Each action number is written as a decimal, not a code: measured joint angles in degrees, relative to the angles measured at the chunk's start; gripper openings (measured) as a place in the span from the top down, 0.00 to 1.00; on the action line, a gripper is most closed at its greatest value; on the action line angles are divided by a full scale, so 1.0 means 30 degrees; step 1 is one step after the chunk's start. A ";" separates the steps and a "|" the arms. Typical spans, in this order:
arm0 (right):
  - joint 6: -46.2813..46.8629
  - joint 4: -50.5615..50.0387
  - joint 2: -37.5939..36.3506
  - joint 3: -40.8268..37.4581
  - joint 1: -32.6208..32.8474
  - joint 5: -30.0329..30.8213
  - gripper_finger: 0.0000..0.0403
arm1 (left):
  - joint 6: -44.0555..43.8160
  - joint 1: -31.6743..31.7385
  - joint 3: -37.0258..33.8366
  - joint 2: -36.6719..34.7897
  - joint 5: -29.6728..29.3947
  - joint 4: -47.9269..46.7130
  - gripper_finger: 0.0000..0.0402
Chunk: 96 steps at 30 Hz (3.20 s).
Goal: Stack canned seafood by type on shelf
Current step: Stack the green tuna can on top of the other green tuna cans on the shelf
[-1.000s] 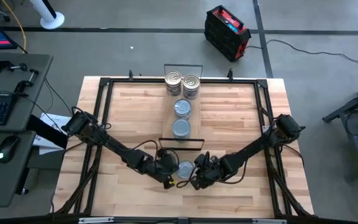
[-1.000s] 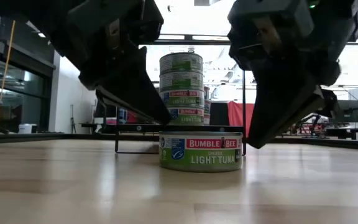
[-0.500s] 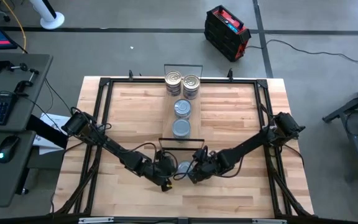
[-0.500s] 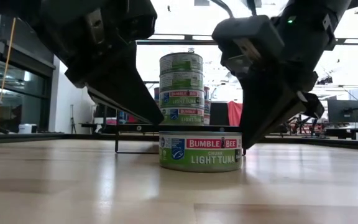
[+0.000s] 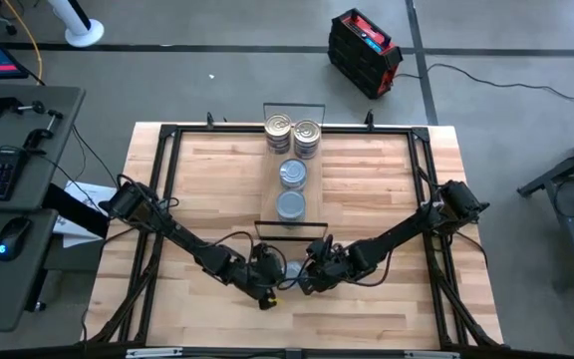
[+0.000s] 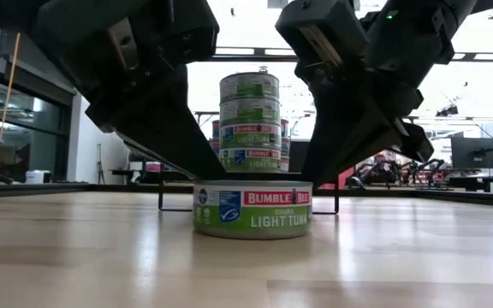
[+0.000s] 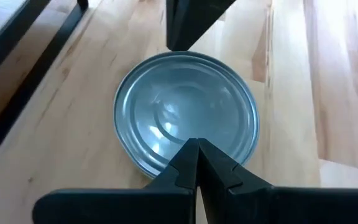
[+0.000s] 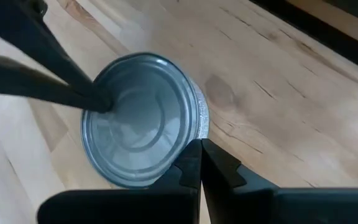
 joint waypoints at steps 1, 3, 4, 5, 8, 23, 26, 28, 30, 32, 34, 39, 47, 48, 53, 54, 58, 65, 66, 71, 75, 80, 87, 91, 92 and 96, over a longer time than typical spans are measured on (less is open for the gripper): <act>0.0102 0.0000 0.0007 0.0000 0.0000 0.0007 1.00 | -0.0132 -0.0069 0.0010 0.0039 -0.0023 -0.0026 1.00; 0.0407 0.0063 0.0015 0.0000 0.0006 0.0006 1.00 | -0.0121 -0.0230 0.0003 0.0059 -0.0112 -0.0231 1.00; 0.0445 0.0073 0.0015 0.0000 0.0015 0.0007 1.00 | -0.0016 -0.0306 0.0003 0.0080 -0.0209 -0.0258 1.00; 0.0449 0.0077 0.0015 0.0000 0.0015 0.0018 1.00 | 0.0042 -0.0376 -0.0011 0.0087 -0.0340 -0.0252 1.00; 0.0673 0.0205 0.0015 0.0000 0.0015 0.0068 1.00 | 0.0079 -0.0529 -0.0019 0.0116 -0.0687 -0.0353 1.00; 0.0802 -0.0063 0.0015 0.0058 0.0015 0.0413 1.00 | 0.2453 -0.0496 0.0097 -0.2851 -0.0571 -0.3057 1.00; 0.0924 -0.0230 0.0015 0.0058 0.0015 0.0474 1.00 | 0.2019 -0.0745 -0.0100 -0.3414 -0.0682 -0.4786 1.00; 0.0969 -0.0311 0.0015 0.0058 0.0015 0.0472 1.00 | 0.1512 -0.0992 -0.0561 -0.3425 -0.0676 -0.4504 1.00; 0.0976 -0.0152 0.0015 0.0058 -0.0007 0.0428 1.00 | 0.0602 -0.1296 -0.1270 -0.3429 -0.0673 -0.3953 1.00; 0.0955 -0.0119 0.0015 0.0058 -0.0042 0.0316 1.00 | -0.0437 -0.1435 -0.2004 -0.3029 -0.0408 -0.2875 1.00; 0.0955 -0.0023 0.0079 0.0058 -0.0051 0.0288 1.00 | -0.1112 -0.1523 -0.2590 -0.2882 -0.0326 -0.2760 1.00; 0.0949 0.0965 0.0938 0.0058 -0.0230 -0.0398 1.00 | -0.1422 -0.1402 -0.3088 -0.2985 -0.0394 -0.1339 1.00; 0.0695 0.1639 0.1443 0.0051 -0.0371 -0.0135 1.00 | -0.1695 -0.1231 -0.3550 -0.2916 0.0501 0.1053 1.00; 0.0575 0.1638 0.1443 0.0044 -0.0365 -0.0268 1.00 | -0.1659 -0.1231 -0.3508 -0.2833 0.0512 0.1452 1.00; 0.0445 0.1751 0.1384 0.0044 -0.0364 -0.0334 1.00 | -0.1691 -0.1029 -0.3507 -0.2080 0.0433 0.2360 1.00; 0.0449 0.1833 0.1384 0.0044 -0.0364 -0.0335 1.00 | -0.1731 -0.0973 -0.3523 -0.1904 0.0583 0.2472 1.00; 0.0657 0.2108 0.1384 0.0044 -0.0363 -0.0335 1.00 | -0.1935 -0.0911 -0.3497 -0.1363 0.1083 0.2753 1.00; -0.0046 0.1535 0.1293 0.1148 -0.0052 0.0000 1.00 | -0.2041 -0.0770 -0.3502 -0.1115 0.1412 0.2764 1.00; -0.0043 0.1105 0.1258 0.1450 0.0003 0.0079 1.00 | -0.1958 -0.0700 -0.3502 -0.1115 0.1479 0.2794 1.00; -0.0181 -0.1450 0.1231 0.3055 0.0224 0.0017 1.00 | -0.1382 -0.0179 -0.3502 -0.1100 0.1641 0.3155 1.00; -0.0670 -0.2688 0.1231 0.4009 0.0347 0.0095 1.00 | -0.0755 0.0316 -0.3425 -0.1093 0.2098 0.3259 1.00; -0.1001 -0.3930 0.1202 0.4980 0.0371 0.0365 1.00 | -0.0466 0.0774 -0.3217 -0.1071 0.2433 0.3136 1.00; -0.1945 -0.4173 0.1166 0.6237 0.0325 0.0966 1.00 | -0.0770 0.1365 -0.3189 -0.1042 0.2019 0.3229 1.00; -0.2187 -0.4064 0.1166 0.6462 0.0300 0.1442 1.00 | -0.1722 0.1697 -0.3057 -0.0618 0.2233 0.3943 1.00; -0.2156 -0.4090 0.1171 0.6462 0.0294 0.1594 1.00 | -0.1919 0.1772 -0.2848 -0.0367 0.2368 0.3997 1.00; -0.2163 -0.4323 0.1282 0.6388 0.0259 0.1892 1.00 | -0.1956 0.1829 -0.1325 0.0889 0.2907 0.4512 1.00</act>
